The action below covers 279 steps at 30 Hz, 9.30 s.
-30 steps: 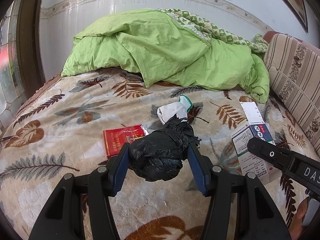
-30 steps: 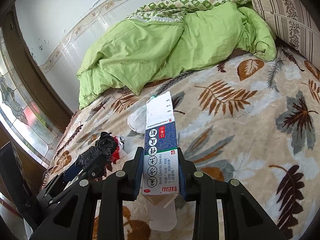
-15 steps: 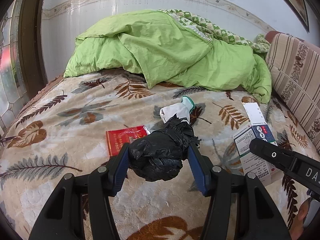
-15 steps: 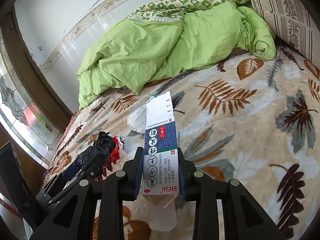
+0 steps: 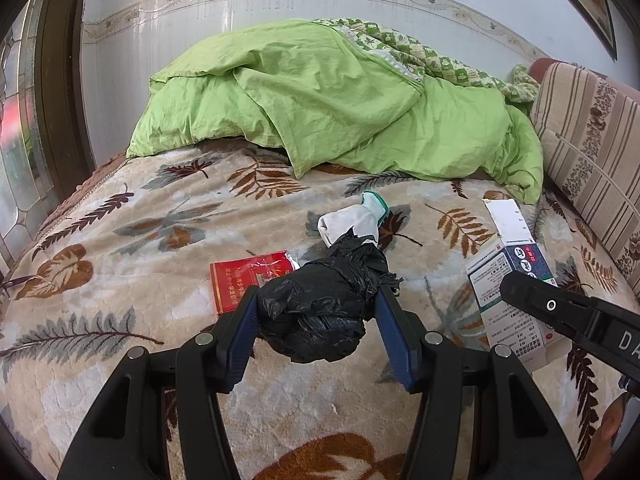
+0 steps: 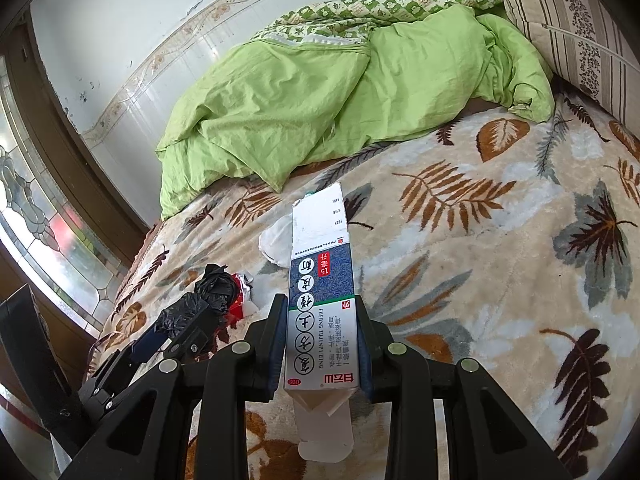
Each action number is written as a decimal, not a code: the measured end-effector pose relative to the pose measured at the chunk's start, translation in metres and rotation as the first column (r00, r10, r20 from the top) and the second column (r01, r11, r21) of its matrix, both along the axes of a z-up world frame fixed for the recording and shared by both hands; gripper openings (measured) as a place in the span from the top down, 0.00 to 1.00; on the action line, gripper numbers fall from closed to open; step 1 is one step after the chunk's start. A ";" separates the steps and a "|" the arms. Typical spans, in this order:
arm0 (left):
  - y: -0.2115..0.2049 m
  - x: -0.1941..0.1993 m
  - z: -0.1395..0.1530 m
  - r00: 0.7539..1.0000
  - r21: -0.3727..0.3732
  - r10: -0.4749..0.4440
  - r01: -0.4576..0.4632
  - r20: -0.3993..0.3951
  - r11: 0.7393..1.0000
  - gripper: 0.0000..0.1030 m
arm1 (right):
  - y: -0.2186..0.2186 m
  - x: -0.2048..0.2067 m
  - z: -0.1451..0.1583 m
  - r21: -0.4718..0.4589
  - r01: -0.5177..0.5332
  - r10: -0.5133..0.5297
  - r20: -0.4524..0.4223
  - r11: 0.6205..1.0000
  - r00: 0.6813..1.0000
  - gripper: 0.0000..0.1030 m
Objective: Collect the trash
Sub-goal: 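Hold the black bag in the left tool while the right tool holds the white box, then carry both items over the red basket and open both tools, then move both tools back to the remaining trash on the bed, then grasp the red cigarette pack with the left tool while the right tool grasps the white glove, then lift the red pack with the left tool while the right tool lifts the glove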
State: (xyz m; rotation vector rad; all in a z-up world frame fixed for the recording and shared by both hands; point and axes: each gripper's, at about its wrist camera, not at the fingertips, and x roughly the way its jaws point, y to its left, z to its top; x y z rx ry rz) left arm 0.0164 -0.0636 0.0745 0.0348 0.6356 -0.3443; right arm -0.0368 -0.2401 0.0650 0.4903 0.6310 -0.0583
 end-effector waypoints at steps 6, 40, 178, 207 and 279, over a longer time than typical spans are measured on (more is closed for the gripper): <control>0.001 0.000 0.001 1.000 0.000 0.001 -0.001 0.004 1.000 0.46 | 0.002 -0.001 0.000 0.007 -0.002 0.002 0.001 1.000 1.000 0.69; 0.022 -0.001 0.008 0.995 0.001 0.095 -0.095 0.020 0.995 0.45 | 0.011 -0.005 0.003 0.001 -0.022 0.022 0.009 1.000 1.000 0.69; 0.042 0.151 -0.046 0.907 -0.050 -0.180 0.174 -0.380 0.983 0.30 | -0.029 -0.107 0.014 0.074 -0.079 0.091 -0.178 0.994 0.980 0.49; 0.073 0.052 -0.032 0.957 0.065 0.165 -0.154 -0.239 0.986 0.46 | 0.001 0.147 -0.011 0.227 -0.076 0.122 -0.194 0.971 0.973 0.33; 0.038 -0.161 0.005 0.996 0.189 -0.025 0.008 0.085 0.982 0.46 | 0.035 -0.165 0.003 -0.057 -0.085 0.086 0.017 0.995 0.996 0.83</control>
